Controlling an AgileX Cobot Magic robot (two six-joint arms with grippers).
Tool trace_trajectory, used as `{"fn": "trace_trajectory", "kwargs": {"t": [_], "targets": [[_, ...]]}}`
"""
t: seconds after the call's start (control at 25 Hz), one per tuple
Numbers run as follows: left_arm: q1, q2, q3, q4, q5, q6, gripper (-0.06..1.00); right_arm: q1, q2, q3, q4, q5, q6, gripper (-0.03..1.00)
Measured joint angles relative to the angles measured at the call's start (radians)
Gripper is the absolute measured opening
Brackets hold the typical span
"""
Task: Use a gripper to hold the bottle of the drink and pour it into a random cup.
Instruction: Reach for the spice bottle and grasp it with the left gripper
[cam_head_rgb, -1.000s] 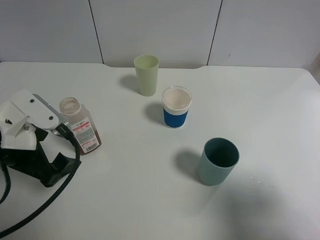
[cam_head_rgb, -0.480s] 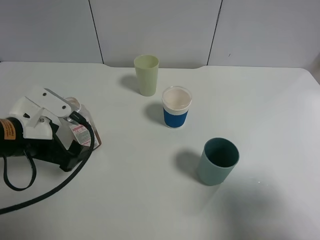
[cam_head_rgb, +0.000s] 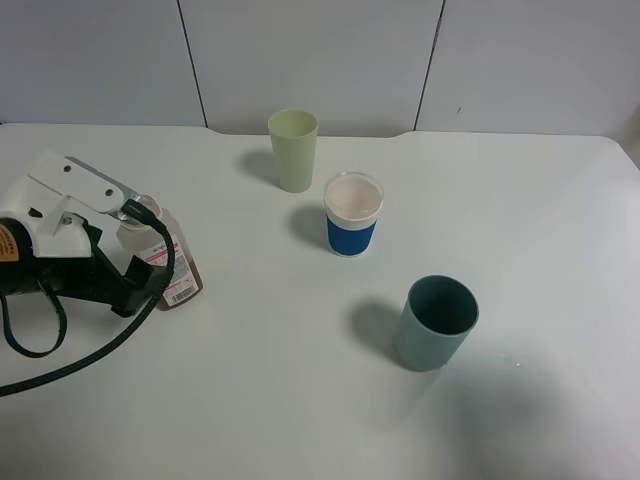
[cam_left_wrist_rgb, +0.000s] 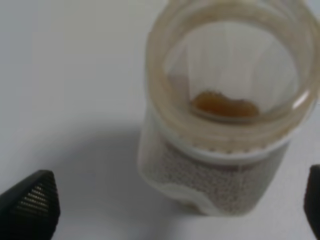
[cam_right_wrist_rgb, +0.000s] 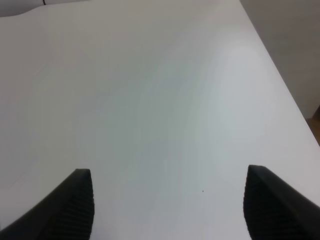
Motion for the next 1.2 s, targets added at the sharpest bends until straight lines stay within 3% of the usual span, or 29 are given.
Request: {"fn": "trace_trajectory", "kwargs": {"t": [0.36,0.56,0.76,1.04,1.2], "targets": [[0.000,0.147,-0.001,0.050,-0.113,-0.010,0.99,0.000,0.000,0.000,0.000,0.000,0.000,0.63],[0.000,0.246,-0.001,0.076,-0.236,-0.070,0.99,0.000,0.000,0.000,0.000,0.000,0.000,0.63],[0.000,0.269,0.003,0.104,-0.289,-0.121,0.99,0.000,0.000,0.000,0.000,0.000,0.000,0.63],[0.026,0.274,0.140,0.131,-0.624,-0.126,0.99,0.000,0.000,0.000,0.000,0.000,0.000,0.63],[0.050,0.274,0.157,0.144,-0.697,-0.127,0.99,0.000,0.000,0.000,0.000,0.000,0.000,0.63]]}}
